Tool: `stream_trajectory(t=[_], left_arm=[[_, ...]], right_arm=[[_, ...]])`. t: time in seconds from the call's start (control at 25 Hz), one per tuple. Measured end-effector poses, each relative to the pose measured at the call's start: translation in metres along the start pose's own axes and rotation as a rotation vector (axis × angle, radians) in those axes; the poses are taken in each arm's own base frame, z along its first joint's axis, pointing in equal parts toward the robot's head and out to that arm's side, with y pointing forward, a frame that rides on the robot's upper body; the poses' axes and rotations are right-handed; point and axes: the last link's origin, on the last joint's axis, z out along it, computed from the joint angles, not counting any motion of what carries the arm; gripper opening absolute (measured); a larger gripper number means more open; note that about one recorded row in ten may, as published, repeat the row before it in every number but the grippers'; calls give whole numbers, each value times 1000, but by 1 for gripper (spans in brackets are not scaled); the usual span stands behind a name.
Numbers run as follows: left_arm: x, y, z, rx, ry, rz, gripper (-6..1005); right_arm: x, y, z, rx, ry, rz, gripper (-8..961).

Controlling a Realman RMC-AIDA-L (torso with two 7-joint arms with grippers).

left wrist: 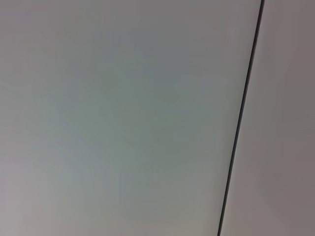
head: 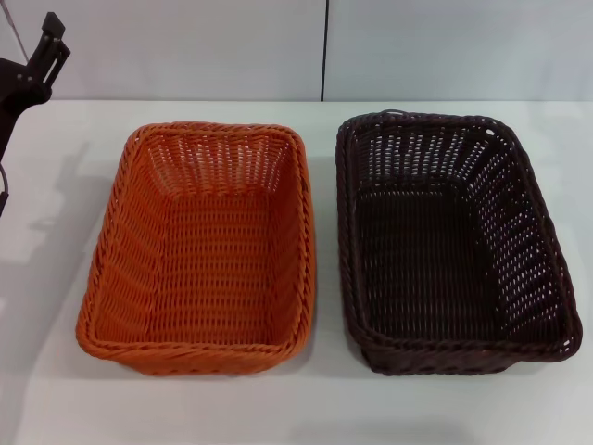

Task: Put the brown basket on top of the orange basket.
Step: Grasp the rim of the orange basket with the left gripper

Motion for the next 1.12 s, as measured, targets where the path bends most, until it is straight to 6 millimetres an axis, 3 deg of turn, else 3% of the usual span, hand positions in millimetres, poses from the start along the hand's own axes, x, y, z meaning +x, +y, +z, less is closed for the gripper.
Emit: stream_trajectory(t=[0.6,0.8,1.08,1.12], left_arm=[[-4,0,15,12,-48,-6,835],[2,-14,39,49,-105,-26,833],[30,-31,90,41,-245,-30,831],[30,-31,90,41,-245,-30,830]], right_arm=[[0,-1,-1,3,0,-2,587],[2,-6,-4,12,5,-8,587],[9,-20,-15,49,29,-13,587],[9,-20,-15,49,29,-13,588]])
